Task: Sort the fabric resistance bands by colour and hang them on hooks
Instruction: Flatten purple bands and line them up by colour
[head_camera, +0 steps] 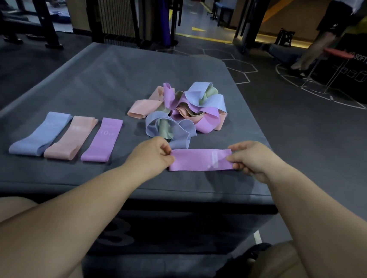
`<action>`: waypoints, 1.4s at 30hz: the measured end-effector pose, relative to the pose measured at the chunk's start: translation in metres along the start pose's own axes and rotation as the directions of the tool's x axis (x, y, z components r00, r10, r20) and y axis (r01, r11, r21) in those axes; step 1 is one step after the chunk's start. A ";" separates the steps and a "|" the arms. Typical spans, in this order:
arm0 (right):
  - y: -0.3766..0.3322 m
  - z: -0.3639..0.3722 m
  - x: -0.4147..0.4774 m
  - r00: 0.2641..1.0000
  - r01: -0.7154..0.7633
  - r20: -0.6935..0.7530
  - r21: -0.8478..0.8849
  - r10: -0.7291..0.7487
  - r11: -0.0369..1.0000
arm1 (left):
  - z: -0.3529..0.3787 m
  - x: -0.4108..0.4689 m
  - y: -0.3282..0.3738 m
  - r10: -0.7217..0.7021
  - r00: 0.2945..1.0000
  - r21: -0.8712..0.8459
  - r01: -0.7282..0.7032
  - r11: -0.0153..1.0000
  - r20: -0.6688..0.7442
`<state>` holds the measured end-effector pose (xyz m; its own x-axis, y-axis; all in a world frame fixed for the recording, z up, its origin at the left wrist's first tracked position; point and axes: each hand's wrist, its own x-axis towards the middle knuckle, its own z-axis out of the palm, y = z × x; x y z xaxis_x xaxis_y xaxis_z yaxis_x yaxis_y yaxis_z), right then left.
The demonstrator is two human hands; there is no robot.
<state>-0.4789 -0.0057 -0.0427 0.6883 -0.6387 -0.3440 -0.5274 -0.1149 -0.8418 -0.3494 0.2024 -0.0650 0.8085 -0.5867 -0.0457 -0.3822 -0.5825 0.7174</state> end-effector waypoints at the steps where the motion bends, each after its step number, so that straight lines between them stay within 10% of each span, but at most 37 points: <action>1: -0.001 0.001 0.000 1.000 -0.004 0.022 0.032 0.003 0.999 | -0.001 0.001 0.000 -0.010 1.000 -0.055 0.010 0.998 -0.006; 8: -0.002 0.001 -0.001 0.997 0.020 0.067 0.268 -0.039 0.963 | -0.008 -0.001 -0.003 -0.043 0.998 -0.483 0.056 0.874 0.038; 15: 0.002 0.000 -0.003 0.980 0.164 0.081 0.192 -0.183 0.968 | -0.013 -0.004 -0.008 0.135 0.988 -0.207 -0.117 0.971 0.075; 26: 0.012 0.012 0.001 0.890 0.401 0.076 -0.601 -0.450 0.692 | -0.007 -0.011 -0.011 0.192 0.969 -0.019 -0.191 0.981 0.153; 36: 0.018 0.012 0.003 0.817 0.477 0.090 -0.659 -0.570 0.581 | 0.001 -0.003 -0.022 0.474 0.880 0.210 -0.460 0.863 -0.019; 42: 0.027 0.020 -0.005 0.868 0.449 0.279 -0.796 -0.411 0.407 | 0.004 -0.015 -0.024 0.435 0.859 0.352 -0.508 0.786 0.268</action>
<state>-0.4869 0.0096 -0.0718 0.9531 -0.2946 -0.0687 -0.3021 -0.9387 -0.1659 -0.3540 0.2231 -0.0841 0.4085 -0.9087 0.0863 -0.8686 -0.3579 0.3427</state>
